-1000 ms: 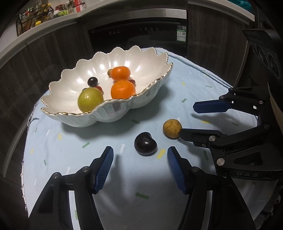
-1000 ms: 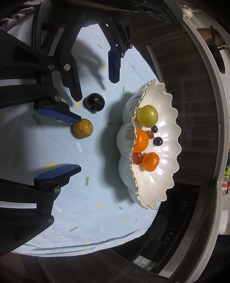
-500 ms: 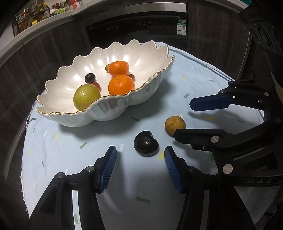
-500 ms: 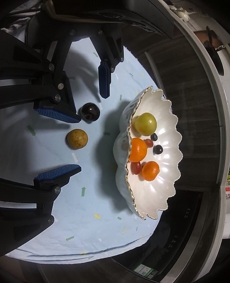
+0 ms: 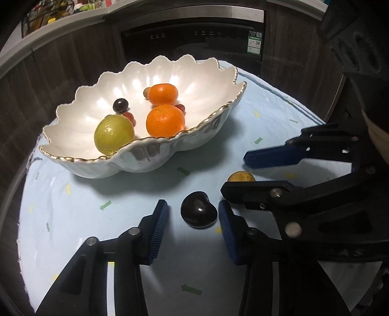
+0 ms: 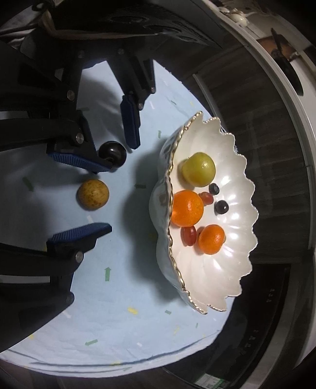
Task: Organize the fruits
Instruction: 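Grasp the dark plum with the left tool while the right tool grasps the brown round fruit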
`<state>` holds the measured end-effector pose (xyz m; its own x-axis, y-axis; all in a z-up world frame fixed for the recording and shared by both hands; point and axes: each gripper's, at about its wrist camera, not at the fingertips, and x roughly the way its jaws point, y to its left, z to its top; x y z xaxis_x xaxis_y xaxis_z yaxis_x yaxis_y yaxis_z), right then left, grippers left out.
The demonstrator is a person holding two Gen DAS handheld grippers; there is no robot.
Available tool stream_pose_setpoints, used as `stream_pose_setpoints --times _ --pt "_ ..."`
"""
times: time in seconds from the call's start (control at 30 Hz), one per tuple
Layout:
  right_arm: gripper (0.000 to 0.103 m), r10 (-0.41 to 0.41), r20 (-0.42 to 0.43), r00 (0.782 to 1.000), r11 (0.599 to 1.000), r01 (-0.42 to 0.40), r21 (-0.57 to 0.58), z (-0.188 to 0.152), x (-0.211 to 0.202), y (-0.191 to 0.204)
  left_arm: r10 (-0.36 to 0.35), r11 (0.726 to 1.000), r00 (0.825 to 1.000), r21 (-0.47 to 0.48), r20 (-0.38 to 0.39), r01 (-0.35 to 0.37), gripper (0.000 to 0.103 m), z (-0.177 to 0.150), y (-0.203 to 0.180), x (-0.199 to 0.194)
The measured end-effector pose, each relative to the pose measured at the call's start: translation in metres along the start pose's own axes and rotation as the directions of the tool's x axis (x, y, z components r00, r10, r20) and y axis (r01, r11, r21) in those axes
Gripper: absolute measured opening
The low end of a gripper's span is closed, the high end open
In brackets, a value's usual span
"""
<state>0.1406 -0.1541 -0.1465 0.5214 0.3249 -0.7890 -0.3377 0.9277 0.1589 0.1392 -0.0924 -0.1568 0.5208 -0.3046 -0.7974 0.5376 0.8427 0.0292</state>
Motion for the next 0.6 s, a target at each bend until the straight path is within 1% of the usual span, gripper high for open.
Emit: stream_pose_setpoints --times 0.03,0.1,0.13,0.17,0.3,0.4,0.6 --pt "0.034 -0.002 -0.015 1.000 1.000 0.002 0.001 0.0007 0.0031 -0.0006 0.003 1.000 1.000 0.004 0.003 -0.003 0.041 -0.0005 -0.0011 -0.0001" --pt "0.032 0.012 -0.032 0.999 1.000 -0.011 0.005 0.0007 0.0067 -0.0010 -0.007 1.000 1.000 0.005 0.006 0.007 0.035 -0.0014 -0.0023 -0.0007" --pt "0.028 0.012 -0.030 0.999 1.000 -0.012 -0.002 0.0007 0.0070 0.0005 -0.013 1.000 1.000 0.004 0.007 0.013 0.033 -0.0016 -0.0026 -0.0008" --pt "0.027 0.018 -0.031 0.999 1.000 -0.018 -0.005 0.0005 0.0066 0.0010 -0.017 1.000 1.000 0.005 0.009 0.017 0.031 -0.0019 -0.0035 -0.0010" --pt "0.027 0.018 -0.028 0.999 1.000 -0.018 -0.002 0.0008 0.0066 0.0021 -0.019 1.000 1.000 0.003 0.009 0.019 0.028 -0.0020 -0.0043 -0.0013" --pt "0.027 0.021 -0.025 0.999 1.000 -0.021 0.015 0.0013 0.0065 0.0017 -0.022 1.000 1.000 -0.007 0.007 0.022 0.028 -0.0015 -0.0027 -0.0012" --pt "0.027 0.012 -0.013 1.000 1.000 -0.011 0.013 0.0011 -0.0013 0.0014 -0.013 1.000 1.000 -0.015 0.016 0.013 0.027 -0.0009 -0.0014 -0.0069"
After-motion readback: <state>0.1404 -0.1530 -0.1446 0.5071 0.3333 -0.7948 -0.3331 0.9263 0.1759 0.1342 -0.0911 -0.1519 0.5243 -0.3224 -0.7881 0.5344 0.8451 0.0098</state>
